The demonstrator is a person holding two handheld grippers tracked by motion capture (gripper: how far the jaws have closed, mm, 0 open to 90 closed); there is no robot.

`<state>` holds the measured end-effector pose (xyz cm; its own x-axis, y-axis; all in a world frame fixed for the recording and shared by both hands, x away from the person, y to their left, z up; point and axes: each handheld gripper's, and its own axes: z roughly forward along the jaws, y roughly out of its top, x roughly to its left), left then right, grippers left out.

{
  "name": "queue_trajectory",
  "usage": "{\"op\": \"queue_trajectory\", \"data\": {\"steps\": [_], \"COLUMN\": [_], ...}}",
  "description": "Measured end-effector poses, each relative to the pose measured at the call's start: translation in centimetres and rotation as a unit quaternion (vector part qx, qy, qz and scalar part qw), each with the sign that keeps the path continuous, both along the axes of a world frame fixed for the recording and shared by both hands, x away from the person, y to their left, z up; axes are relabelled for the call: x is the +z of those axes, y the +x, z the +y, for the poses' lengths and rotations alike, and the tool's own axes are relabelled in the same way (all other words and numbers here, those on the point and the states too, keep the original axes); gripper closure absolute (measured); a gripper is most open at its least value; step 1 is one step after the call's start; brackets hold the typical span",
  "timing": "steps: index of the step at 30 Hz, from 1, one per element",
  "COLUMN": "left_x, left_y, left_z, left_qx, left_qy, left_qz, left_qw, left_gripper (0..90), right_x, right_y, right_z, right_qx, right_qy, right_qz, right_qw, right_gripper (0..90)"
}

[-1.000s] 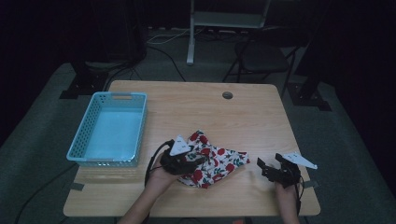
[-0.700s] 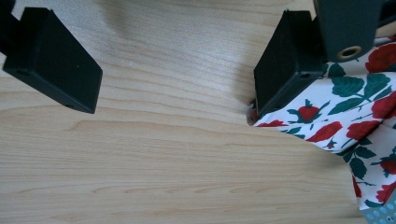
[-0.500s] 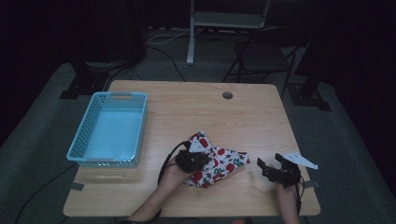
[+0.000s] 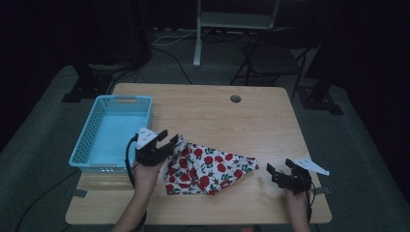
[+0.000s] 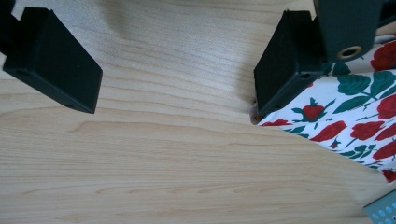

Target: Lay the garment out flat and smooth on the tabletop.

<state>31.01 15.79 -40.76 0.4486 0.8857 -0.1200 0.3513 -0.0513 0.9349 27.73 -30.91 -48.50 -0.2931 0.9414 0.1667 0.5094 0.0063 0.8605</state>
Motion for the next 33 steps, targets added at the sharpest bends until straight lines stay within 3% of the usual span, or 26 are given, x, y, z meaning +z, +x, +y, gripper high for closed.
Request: {"op": "queue_trajectory", "data": {"steps": [3,4,6,8,10,12,13,14,16,17,19,20,21,22,25,26,27,28,30,32,33], "left_x": [0.6,0.7,0.6,0.2,-0.8,-2.0,-2.3,-2.9,-3.5,-3.9,-4.5,-4.7,-4.9,-5.1,-5.6,-5.7,-5.9,-6.0,-6.3,-6.4,-6.5], "left_y": [-1.1,-1.7,-2.5,-2.8,-3.2,-3.6,-3.7,-3.8,-3.8,-3.8,-3.8,-3.8,-3.9,-4.0,-4.1,-4.1,-4.1,-4.0,-3.8,-3.6,-3.5], "left_z": [0.9,1.1,1.0,0.5,-0.6,-2.0,-2.4,-3.0,-3.6,-4.1,-4.6,-4.9,-5.2,-5.4,-5.9,-6.0,-6.1,-6.2,-6.2,-6.0,-5.9], "left_qx": [0.008,0.002,-0.035,-0.095,-0.146,-0.189,-0.199,-0.217,-0.237,-0.248,-0.257,-0.263,-0.261,-0.264,-0.267,-0.266,-0.264,-0.263,-0.260,-0.259,-0.260], "left_qy": [0.007,0.004,0.011,0.019,0.051,0.089,0.097,0.100,0.096,0.100,0.115,0.123,0.131,0.140,0.164,0.171,0.178,0.182,0.190,0.194,0.197], "left_qz": [-0.020,-0.038,-0.039,-0.016,0.015,0.039,0.046,0.055,0.073,0.083,0.092,0.096,0.097,0.099,0.103,0.106,0.107,0.110,0.114,0.120,0.120], "left_qw": [0.9997,0.9993,0.9986,0.9952,0.9879,0.9771,0.9741,0.9694,0.9640,0.9601,0.9550,0.9522,0.9514,0.9491,0.9438,0.9426,0.9419,0.9410,0.9399,0.9385,0.9376], "left_gripper": [41.8,39.8,38.1,35.5,34.7,34.7,34.6,34.6,34.6,34.6,29.6,29.6,29.6,29.6,29.7,29.7,30.2,30.3,36.5,42.3,47.9], "right_x": [0.0,0.0,0.0,0.0,0.0,0.4,0.9,1.4,3.3,3.9,5.5,5.8,6.1,6.2,5.6,5.1,4.8,4.2,3.2,2.4,2.1], "right_y": [0.0,-0.1,0.0,0.1,0.2,0.2,0.1,0.0,-0.4,-0.6,-1.2,-1.4,-1.6,-1.7,-2.2,-2.4,-2.5,-2.6,-2.7,-2.7,-2.7], "right_z": [0.1,0.1,0.0,0.0,0.2,0.6,0.9,1.2,2.5,3.0,4.7,5.4,6.6,7.7,11.1,12.4,13.2,14.4,16.0,17.0,17.3], "right_qx": [-0.001,-0.001,0.003,0.008,0.012,0.027,0.036,0.045,0.073,0.091,0.154,0.176,0.203,0.228,0.298,0.323,0.335,0.351,0.367,0.379,0.380], "right_qy": [-0.004,-0.003,0.005,0.004,0.001,0.009,0.018,0.021,0.023,0.028,0.046,0.042,0.035,0.028,0.001,-0.010,-0.018,-0.038,-0.074,-0.104,-0.115], "right_qz": [-0.002,-0.003,0.005,0.010,0.014,0.019,0.015,0.009,-0.012,-0.020,-0.038,-0.037,-0.030,-0.024,-0.001,0.008,0.014,0.022,0.035,0.044,0.046], "right_qw": [1.0000,1.0000,1.0000,0.9999,0.9998,0.9994,0.9991,0.9987,0.9970,0.9952,0.9863,0.9829,0.9781,0.9730,0.9546,0.9463,0.9420,0.9353,0.9265,0.9184,0.9164], "right_gripper": [14.7,14.7,14.7,14.7,14.6,14.6,14.6,14.6,14.4,12.6,12.3,12.4,12.4,13.7,15.5,16.1,16.1,16.1,16.2,19.2,20.1]}}
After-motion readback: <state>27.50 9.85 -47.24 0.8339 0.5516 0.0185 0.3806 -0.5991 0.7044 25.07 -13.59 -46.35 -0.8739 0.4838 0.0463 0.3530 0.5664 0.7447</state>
